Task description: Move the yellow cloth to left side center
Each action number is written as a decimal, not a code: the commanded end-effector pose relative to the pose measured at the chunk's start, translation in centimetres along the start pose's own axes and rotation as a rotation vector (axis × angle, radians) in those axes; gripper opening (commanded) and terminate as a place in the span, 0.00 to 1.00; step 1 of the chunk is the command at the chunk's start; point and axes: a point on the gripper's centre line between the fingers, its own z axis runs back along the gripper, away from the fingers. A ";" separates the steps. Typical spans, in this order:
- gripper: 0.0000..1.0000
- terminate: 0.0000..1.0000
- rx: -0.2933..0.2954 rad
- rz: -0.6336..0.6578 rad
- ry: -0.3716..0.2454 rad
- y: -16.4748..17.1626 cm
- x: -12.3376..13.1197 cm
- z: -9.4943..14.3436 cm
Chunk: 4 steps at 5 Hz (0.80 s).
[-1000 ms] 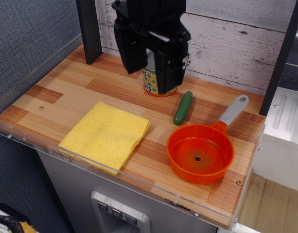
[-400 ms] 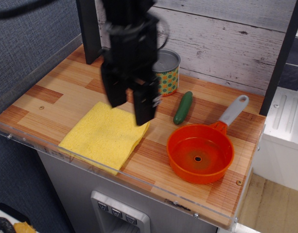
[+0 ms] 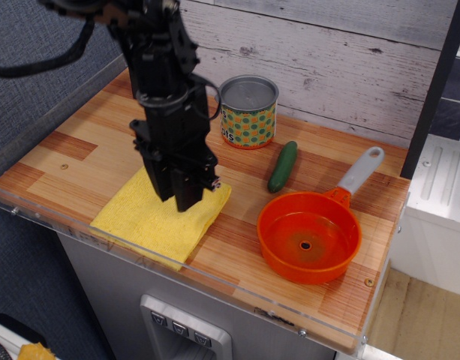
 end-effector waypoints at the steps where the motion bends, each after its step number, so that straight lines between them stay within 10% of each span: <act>1: 0.00 0.00 0.038 -0.010 0.018 2.3 -0.4 -1.3; 4: 0.00 0.00 0.065 -0.001 0.121 5.3 -0.6 -3.2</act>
